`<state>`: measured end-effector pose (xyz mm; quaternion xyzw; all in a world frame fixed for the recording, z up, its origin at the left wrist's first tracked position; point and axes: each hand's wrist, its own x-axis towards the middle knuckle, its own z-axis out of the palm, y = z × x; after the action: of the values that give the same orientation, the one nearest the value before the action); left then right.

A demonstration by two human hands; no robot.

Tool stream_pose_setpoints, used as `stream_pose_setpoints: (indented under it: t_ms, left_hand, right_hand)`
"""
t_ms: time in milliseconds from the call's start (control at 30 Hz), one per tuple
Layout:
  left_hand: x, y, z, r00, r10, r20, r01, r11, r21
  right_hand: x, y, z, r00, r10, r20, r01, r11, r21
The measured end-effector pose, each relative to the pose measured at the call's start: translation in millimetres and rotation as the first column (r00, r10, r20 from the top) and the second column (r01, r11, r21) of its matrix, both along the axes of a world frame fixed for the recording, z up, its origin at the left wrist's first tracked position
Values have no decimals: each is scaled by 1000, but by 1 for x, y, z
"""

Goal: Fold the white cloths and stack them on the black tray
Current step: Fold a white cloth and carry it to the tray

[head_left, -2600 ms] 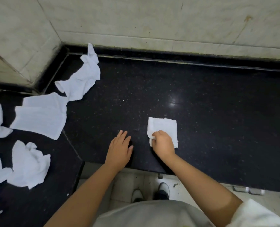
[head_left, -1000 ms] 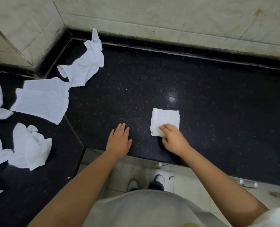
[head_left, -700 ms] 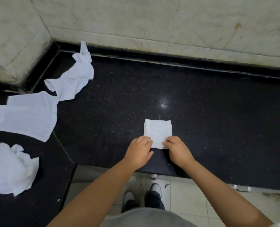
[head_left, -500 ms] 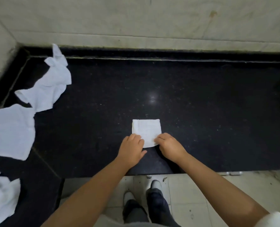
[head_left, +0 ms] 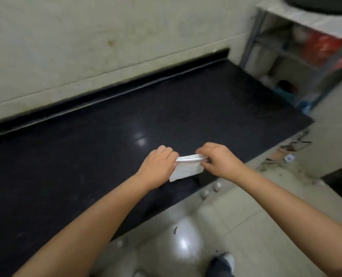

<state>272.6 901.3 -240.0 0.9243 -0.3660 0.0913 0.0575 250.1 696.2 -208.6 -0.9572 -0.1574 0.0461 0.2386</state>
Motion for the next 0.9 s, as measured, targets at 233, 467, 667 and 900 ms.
stream_pose_setpoints:
  t_ms: [233, 467, 667, 900]
  left_hand:
    - [46, -223, 51, 968, -214, -130, 198, 972, -125]
    - [103, -396, 95, 921, -365, -136, 349, 928, -131]
    - [183, -507, 135, 930, -344, -133, 287, 900, -327]
    - [306, -604, 203, 968, -225, -107, 139, 844, -518]
  right_hand:
    - [-9, -218, 53, 958, -263, 112, 268, 963, -37]
    - [23, -379, 104, 869, -477, 130, 485, 874, -38]
    - [102, -482, 140, 812, -552, 191, 549, 833, 74]
    - [241, -582, 208, 812, -539, 225, 526, 842, 117]
